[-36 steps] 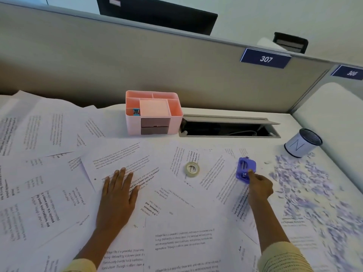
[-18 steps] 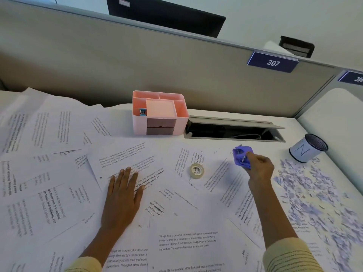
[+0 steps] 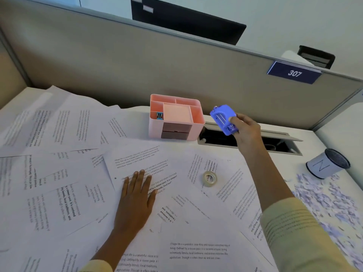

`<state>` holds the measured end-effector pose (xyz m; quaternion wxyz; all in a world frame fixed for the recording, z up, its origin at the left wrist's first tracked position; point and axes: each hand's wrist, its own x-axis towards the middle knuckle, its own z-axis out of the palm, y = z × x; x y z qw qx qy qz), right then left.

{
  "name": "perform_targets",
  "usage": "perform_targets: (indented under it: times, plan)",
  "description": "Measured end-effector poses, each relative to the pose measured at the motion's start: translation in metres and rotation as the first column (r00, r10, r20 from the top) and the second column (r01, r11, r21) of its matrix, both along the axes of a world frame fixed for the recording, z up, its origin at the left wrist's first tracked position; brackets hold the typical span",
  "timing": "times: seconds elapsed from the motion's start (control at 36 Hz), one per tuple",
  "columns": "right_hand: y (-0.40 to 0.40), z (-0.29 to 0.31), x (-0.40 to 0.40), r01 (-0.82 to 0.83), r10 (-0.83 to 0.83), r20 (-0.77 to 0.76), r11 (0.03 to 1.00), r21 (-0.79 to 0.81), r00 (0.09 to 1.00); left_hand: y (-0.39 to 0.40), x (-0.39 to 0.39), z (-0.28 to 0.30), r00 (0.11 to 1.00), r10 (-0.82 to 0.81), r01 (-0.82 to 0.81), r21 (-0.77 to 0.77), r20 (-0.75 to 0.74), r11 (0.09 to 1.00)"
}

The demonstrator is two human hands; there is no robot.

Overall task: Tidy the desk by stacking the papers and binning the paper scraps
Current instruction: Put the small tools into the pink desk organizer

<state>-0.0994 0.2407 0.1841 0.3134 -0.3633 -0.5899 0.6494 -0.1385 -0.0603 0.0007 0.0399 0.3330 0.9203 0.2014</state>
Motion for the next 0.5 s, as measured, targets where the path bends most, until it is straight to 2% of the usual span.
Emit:
perform_targets:
  times: [0.11,0.33,0.5]
  plan:
    - [0.004,0.000,-0.034,-0.003,-0.005,0.095,0.996,0.087,0.996,0.000,0.000,-0.001,1.000,0.004,-0.004,0.006,0.007,1.000]
    - [0.010,-0.004,-0.073,0.022,-0.046,0.200,0.993,0.120,0.979,0.000,0.000,-0.005,1.000,0.002,-0.002,0.014,0.008,1.000]
    - [0.013,-0.006,-0.095,0.028,-0.099,0.322,0.976,0.218,0.941,-0.001,0.001,-0.003,1.000,0.002,-0.002,0.012,-0.002,1.000]
